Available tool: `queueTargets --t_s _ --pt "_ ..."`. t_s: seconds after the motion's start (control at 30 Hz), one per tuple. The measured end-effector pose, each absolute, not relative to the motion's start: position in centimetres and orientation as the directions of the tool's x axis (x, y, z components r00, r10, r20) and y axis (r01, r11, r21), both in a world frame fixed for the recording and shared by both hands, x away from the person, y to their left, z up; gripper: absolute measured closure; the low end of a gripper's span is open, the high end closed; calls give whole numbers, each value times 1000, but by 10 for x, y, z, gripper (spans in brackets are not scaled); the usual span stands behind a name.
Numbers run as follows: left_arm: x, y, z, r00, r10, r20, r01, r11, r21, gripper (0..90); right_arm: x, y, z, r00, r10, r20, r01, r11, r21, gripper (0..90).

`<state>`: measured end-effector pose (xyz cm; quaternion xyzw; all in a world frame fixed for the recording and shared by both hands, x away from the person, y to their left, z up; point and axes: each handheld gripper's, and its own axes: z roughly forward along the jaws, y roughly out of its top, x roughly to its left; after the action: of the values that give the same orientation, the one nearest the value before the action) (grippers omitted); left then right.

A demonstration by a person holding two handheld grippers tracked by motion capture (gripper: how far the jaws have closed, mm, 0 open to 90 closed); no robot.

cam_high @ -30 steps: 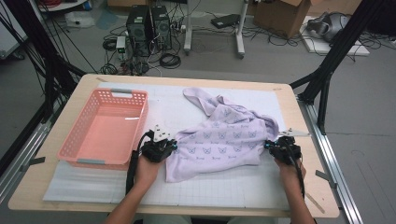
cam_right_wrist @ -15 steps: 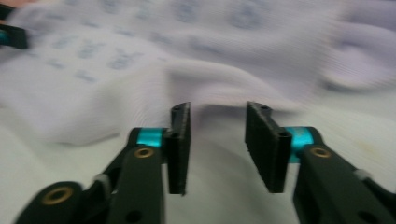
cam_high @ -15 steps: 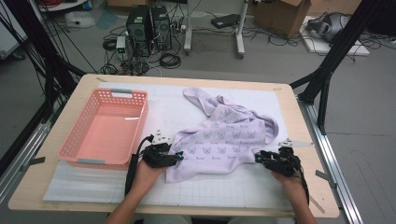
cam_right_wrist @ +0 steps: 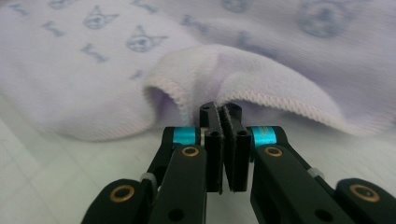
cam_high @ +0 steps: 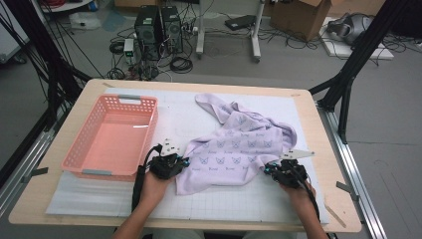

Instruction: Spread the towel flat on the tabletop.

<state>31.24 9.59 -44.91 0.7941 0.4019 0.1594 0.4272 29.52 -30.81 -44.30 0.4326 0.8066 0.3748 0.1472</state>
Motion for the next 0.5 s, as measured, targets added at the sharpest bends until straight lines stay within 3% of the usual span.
queueTargets --t_s 0.2,0.3,0.4,0.47,0.5 --pt "315 100 -450 618 773 -146 528 -269 806 839 282 -357 -437 -468 882 60 640 291 711 880" --pt "315 100 -450 620 759 -201 546 -232 805 843 272 -373 -438 -443 896 32 662 302 686 881" --pt "312 96 -448 641 741 -200 536 -246 807 840 258 -379 -434 -432 901 43 696 303 651 881" --pt "311 95 -448 649 729 -219 548 -249 798 807 249 -379 -431 -437 898 42 718 321 618 881" --pt "311 94 -448 646 730 -225 556 -247 794 745 244 -380 -429 -438 898 36 720 327 612 881"
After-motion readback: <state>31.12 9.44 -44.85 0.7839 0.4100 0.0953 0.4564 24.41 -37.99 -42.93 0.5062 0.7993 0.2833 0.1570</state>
